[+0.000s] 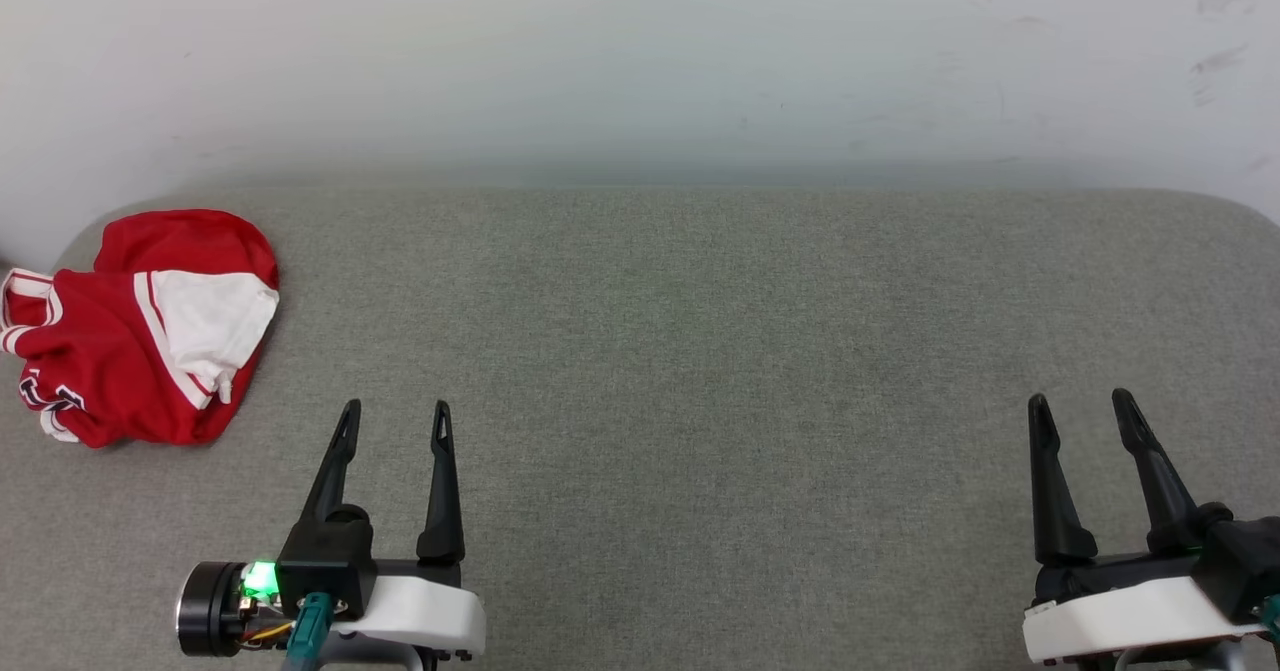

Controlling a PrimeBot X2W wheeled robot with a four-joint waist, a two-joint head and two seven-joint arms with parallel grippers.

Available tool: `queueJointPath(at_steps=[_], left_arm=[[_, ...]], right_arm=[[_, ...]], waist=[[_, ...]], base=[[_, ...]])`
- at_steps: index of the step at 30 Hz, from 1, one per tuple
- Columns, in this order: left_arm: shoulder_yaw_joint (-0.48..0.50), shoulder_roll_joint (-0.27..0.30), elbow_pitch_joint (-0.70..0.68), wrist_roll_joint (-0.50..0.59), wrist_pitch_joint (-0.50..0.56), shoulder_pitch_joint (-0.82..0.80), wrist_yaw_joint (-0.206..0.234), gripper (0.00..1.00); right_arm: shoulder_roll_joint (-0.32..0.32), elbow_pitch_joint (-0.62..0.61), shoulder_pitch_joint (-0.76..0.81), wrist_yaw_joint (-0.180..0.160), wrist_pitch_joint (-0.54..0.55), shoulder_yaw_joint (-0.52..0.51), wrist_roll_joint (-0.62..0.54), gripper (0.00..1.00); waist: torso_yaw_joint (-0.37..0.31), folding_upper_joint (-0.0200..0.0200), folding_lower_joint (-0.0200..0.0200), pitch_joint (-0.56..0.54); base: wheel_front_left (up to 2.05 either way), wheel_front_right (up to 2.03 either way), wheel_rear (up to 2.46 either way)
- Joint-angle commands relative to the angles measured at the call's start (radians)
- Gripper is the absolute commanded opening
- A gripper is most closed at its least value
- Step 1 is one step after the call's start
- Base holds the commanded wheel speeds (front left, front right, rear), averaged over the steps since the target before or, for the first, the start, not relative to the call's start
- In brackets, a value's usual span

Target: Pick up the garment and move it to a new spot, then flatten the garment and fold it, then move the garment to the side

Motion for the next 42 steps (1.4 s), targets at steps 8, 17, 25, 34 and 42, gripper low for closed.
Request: queueJointPath(at_steps=[8, 17, 25, 34, 42], left_arm=[[0.013, -0.01, 0.013, -0.002, -0.003, 0.009, -0.017, 1.0], [0.023, -0.016, 0.019, 0.003, -0.003, 0.008, -0.026, 1.0], [0.029, -0.021, 0.025, -0.003, -0.003, -0.004, -0.033, 1.0], [0.047, -0.025, 0.019, -0.009, -0.003, -0.012, -0.036, 1.0], [0.067, -0.027, 0.016, -0.017, -0.003, -0.016, -0.036, 1.0]], right_arm=[[0.003, 0.016, 0.012, -0.001, -0.002, -0.001, 0.022, 1.0], [0.003, 0.019, 0.011, -0.001, -0.002, 0.003, 0.024, 1.0], [0.003, 0.013, 0.011, -0.001, -0.002, 0.012, 0.011, 1.0], [0.003, 0.005, 0.012, -0.001, -0.002, 0.014, 0.004, 1.0], [0.003, -0.001, 0.003, -0.001, -0.002, 0.019, -0.009, 1.0]], waist=[[0.003, -0.0001, 0.0, -0.001], [0.012, -0.0001, 0.0, 0.001], [0.045, -0.0001, 0.0, 0.004], [0.125, -0.0001, 0.0, 0.017], [0.22, -0.0001, 0.0, 0.029]], base=[[0.0, 0.0, 0.0], [0.0, 0.0, 0.0], [0.0, 0.0, 0.0], [0.0, 0.0, 0.0], [0.0, 0.0, 0.0]])
